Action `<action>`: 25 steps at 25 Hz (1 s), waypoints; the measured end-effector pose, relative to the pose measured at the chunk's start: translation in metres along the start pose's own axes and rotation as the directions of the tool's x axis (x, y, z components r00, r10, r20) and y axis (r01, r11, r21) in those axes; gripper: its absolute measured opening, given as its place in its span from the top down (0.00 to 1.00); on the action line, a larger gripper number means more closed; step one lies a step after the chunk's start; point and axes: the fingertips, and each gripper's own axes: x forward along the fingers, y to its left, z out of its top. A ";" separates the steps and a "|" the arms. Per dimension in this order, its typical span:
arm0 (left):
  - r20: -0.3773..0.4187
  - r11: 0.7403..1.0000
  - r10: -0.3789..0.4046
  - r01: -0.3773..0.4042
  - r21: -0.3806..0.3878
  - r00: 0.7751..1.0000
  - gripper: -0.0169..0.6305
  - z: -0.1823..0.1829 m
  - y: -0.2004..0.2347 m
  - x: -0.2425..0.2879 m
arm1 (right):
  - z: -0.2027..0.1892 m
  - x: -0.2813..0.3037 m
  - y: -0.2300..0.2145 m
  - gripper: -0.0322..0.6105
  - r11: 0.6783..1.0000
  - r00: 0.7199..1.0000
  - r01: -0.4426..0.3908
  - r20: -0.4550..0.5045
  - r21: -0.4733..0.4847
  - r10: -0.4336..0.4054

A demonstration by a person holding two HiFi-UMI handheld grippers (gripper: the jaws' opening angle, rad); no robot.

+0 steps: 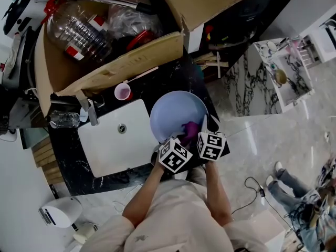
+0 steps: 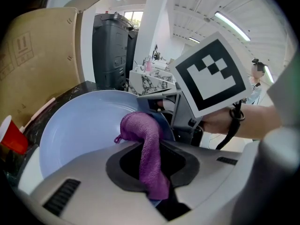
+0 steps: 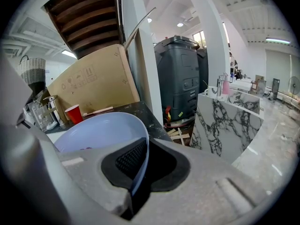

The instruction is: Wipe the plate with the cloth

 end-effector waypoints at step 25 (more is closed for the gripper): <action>0.046 0.998 0.054 -0.052 -0.040 0.997 0.88 0.036 0.027 0.024 | 0.002 -0.001 0.000 0.91 0.998 0.998 -0.055 -0.026 0.013 0.055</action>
